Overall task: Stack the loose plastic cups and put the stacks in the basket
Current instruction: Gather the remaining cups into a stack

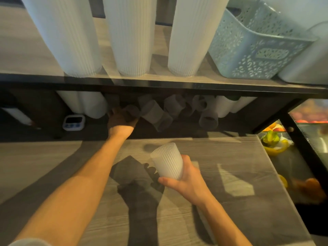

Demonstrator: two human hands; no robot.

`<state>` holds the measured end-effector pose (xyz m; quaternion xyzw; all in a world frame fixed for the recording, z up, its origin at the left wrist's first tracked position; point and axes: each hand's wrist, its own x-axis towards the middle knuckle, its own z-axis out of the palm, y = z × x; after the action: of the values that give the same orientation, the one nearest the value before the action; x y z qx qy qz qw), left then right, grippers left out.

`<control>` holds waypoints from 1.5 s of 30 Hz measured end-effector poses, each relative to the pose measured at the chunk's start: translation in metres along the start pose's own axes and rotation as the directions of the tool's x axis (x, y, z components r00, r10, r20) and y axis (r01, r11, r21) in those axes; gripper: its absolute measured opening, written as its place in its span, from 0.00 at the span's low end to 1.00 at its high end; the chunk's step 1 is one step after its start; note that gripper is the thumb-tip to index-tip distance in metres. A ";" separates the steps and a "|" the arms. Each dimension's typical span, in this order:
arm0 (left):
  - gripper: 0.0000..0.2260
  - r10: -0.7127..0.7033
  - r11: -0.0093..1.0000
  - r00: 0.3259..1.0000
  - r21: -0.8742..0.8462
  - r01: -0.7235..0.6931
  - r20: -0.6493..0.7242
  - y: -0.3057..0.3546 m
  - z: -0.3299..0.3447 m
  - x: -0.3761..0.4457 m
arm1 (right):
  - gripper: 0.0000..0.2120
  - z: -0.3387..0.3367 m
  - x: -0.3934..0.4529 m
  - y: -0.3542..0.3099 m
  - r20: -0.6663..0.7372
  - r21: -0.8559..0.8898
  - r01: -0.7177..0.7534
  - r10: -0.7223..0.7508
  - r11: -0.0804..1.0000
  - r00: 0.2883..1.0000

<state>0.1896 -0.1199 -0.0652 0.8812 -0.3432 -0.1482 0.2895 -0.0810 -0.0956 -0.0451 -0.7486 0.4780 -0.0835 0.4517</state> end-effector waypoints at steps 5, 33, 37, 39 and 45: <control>0.20 -0.302 0.894 0.953 -0.355 0.273 -0.030 -0.022 -0.025 -0.032 | 0.34 0.003 0.003 -0.006 0.022 -0.033 0.046 -0.045 0.998 0.999; 0.18 0.114 0.836 0.968 -0.548 0.028 0.222 0.003 -0.060 -0.171 | 0.40 0.004 -0.020 -0.016 0.226 -0.097 0.291 -0.264 0.952 0.938; 0.26 0.142 0.833 0.974 -0.552 -0.021 0.177 0.007 -0.049 -0.185 | 0.39 0.006 -0.023 -0.016 0.171 -0.069 0.301 -0.286 0.951 0.943; 0.27 0.177 0.842 0.968 -0.537 -0.057 0.176 0.013 -0.039 -0.201 | 0.34 0.005 -0.022 -0.017 0.166 -0.109 0.296 -0.277 0.949 0.947; 0.29 0.225 0.853 0.949 -0.515 -0.083 0.219 0.031 -0.028 -0.190 | 0.35 0.003 -0.017 -0.008 0.106 -0.024 0.215 -0.211 0.976 0.972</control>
<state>0.0498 0.0043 -0.0126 0.7166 -0.3994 -0.3273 0.4689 -0.0827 -0.0792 -0.0353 -0.8066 0.3727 -0.0846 0.4509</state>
